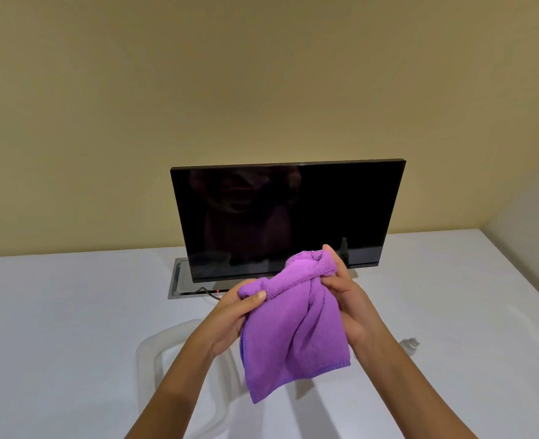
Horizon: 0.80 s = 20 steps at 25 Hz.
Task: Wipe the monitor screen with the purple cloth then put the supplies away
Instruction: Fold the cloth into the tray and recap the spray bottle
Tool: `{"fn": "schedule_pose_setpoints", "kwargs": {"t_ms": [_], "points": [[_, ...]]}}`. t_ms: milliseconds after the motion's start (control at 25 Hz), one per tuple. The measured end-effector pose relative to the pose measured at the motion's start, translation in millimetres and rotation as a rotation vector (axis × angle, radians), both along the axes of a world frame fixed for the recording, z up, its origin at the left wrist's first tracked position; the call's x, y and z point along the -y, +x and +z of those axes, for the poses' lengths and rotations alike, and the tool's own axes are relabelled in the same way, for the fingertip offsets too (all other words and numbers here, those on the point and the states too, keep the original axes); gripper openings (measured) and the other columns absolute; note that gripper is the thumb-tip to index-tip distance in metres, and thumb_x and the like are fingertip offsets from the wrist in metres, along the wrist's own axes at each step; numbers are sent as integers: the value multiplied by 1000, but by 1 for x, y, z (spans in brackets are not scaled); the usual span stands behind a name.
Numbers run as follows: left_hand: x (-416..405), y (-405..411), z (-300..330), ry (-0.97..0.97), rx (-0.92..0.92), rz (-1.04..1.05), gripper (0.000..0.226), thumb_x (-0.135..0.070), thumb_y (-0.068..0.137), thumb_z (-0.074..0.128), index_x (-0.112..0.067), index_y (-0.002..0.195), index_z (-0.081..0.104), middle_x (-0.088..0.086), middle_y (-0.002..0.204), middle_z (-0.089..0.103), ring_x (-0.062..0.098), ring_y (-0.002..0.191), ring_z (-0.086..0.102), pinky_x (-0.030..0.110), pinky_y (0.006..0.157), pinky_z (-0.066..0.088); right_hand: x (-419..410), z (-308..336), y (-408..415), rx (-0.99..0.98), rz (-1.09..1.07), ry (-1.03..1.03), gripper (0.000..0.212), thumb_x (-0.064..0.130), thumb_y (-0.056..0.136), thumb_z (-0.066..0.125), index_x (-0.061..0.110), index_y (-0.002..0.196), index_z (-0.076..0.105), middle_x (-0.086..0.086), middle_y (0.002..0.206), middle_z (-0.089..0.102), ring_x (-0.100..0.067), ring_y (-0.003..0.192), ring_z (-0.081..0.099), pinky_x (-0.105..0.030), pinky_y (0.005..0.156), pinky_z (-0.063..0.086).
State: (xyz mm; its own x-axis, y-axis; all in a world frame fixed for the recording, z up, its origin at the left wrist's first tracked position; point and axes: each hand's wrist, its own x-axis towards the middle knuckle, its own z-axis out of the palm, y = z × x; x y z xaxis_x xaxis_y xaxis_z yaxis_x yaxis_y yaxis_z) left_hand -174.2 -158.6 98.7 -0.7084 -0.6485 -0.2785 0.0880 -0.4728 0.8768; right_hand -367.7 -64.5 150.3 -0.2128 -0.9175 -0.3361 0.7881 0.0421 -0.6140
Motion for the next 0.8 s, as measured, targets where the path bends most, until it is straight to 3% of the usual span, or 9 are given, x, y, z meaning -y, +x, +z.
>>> {"fn": "schedule_pose_setpoints", "kwargs": {"t_ms": [120,200,280,400,520,640,800], "points": [[-13,-15,1,-11,54,-33,31,-30,88,61,-21,117,66,9,118,67,19,105,64,29,86,52,-8,6,-15,-188,56,-25,62,-15,75,52,31,115,66,-7,104,71,-21,81,65,-32,67,56],[-20,-22,-2,-14,55,-73,34,-35,87,62,-23,118,65,7,120,67,19,107,63,29,87,53,-14,16,-26,-399,137,-5,49,-17,80,45,22,94,71,-9,95,68,-18,72,62,-29,59,53],[-27,-26,-3,12,53,-157,39,-40,78,70,-29,115,66,1,115,69,16,104,65,29,84,54,-17,25,-37,-555,223,7,38,-14,80,43,16,74,64,-8,84,63,-17,65,55,-25,55,46],[-28,-25,-3,69,37,-323,58,-42,63,84,-27,116,65,-5,107,70,12,98,65,28,84,52,-16,42,-40,-595,360,-25,24,-6,68,49,16,68,60,-8,75,58,-15,62,53,-25,57,42],[-28,-29,2,64,-44,-483,65,-35,61,86,-20,119,60,-3,109,67,15,103,62,29,90,48,-12,55,-47,-527,484,-141,11,5,65,61,14,70,59,-7,72,56,-17,63,55,-25,58,45],[-67,-64,23,-43,-14,-444,72,-35,57,89,-14,118,57,0,108,66,17,102,61,27,89,47,-34,69,-87,-573,684,-206,7,10,69,67,13,73,61,-11,79,57,-22,70,58,-31,66,46],[-63,-59,32,-221,22,-367,49,-33,67,81,-10,108,64,-1,100,68,16,95,64,27,84,50,-32,77,-100,-639,644,-198,8,11,73,65,18,68,65,-4,71,60,-15,62,58,-24,59,47]]}}
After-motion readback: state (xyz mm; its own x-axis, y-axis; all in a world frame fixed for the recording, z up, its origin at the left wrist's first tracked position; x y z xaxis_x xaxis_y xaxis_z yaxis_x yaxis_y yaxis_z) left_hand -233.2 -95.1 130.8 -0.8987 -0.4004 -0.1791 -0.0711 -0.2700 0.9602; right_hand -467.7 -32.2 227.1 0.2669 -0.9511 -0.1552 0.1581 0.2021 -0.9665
